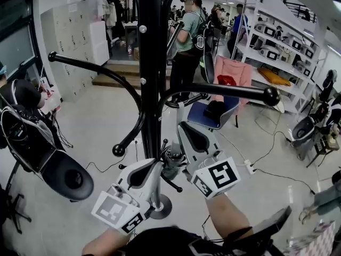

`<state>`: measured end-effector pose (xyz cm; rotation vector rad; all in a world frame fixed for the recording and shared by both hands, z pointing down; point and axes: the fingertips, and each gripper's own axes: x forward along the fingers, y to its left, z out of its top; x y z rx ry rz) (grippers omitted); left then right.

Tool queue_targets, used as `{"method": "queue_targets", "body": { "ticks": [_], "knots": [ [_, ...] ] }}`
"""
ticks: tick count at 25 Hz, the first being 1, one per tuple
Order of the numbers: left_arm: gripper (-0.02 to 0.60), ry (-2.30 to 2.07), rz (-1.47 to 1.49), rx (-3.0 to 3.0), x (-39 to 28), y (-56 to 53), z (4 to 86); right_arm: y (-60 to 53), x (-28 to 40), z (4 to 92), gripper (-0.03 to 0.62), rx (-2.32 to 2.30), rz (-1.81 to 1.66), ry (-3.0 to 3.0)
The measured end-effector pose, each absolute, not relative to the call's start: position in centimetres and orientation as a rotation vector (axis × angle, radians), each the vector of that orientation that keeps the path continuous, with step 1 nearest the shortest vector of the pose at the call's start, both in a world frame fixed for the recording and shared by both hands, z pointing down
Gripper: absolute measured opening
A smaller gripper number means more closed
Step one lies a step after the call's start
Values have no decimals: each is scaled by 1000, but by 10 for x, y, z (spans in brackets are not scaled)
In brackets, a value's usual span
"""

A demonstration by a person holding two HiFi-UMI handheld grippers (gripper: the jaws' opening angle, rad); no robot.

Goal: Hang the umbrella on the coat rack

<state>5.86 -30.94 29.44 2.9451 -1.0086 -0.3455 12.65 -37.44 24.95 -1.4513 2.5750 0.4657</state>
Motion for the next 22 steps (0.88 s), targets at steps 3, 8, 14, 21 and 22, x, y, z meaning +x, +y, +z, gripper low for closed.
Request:
{"method": "queue_targets", "body": {
  "ticks": [3, 8, 14, 21, 22],
  "knots": [
    [11, -996, -338, 2939, 60, -310, 298, -368, 124, 257, 11, -1445, 478, 2596],
    [11, -969, -328, 2942, 64, -314, 301, -360, 127, 263, 11, -1459, 486, 2601],
    [11, -945, -332, 2944, 64, -312, 304, -348, 130, 278, 11, -1457, 405, 2625],
    [11, -994, -312, 2988, 61, -319, 309, -335, 126, 297, 11, -1446, 315, 2672],
    [11, -999, -300, 2993, 60, -320, 312, -333, 125, 301, 11, -1450, 300, 2676]
  ]
}}
